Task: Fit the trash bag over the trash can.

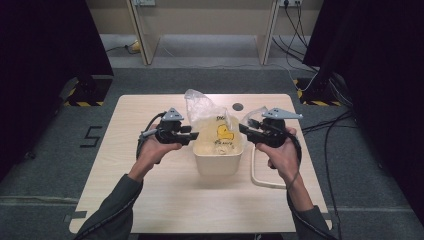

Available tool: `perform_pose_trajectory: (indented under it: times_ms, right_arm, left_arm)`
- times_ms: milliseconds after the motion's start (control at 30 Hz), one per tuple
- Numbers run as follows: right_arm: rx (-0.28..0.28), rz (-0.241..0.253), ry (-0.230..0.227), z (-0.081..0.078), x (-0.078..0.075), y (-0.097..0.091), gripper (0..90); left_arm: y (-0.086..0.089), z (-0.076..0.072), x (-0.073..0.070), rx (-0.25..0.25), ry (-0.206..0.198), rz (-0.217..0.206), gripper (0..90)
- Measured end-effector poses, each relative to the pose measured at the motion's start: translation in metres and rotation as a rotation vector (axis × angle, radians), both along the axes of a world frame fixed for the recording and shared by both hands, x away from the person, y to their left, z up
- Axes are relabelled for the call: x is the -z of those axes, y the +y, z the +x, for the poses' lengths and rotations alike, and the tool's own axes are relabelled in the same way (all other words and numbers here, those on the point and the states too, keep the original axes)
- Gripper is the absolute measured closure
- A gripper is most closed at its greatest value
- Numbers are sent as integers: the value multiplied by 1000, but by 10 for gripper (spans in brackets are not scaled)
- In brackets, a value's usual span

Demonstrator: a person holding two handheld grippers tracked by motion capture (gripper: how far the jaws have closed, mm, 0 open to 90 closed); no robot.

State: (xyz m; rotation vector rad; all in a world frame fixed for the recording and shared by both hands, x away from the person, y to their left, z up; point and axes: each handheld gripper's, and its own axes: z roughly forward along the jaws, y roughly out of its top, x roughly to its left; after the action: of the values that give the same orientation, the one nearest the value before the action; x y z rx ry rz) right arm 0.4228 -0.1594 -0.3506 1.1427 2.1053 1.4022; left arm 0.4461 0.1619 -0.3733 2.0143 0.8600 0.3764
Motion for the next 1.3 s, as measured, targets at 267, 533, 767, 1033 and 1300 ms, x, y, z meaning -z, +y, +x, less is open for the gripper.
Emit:
perform_pose_trajectory:
  times_ms: [267,533,767,1033,1300]
  right_arm:
    - [-75,-6,10,-4,18,5,754]
    - [-105,-14,5,-3,17,10,762]
    - [-107,-8,12,-2,19,8,761]
    - [-120,-10,18,-2,21,13,760]
    - [-95,9,0,-7,20,-1,796]
  left_arm:
    - [13,17,-21,-81,-72,-79,395]
    - [-16,47,-31,-74,-91,-65,364]
    - [-27,67,-29,-74,-84,-81,363]
    - [-41,83,-21,14,-50,-155,517]
    - [-22,66,-20,77,-15,-204,893]
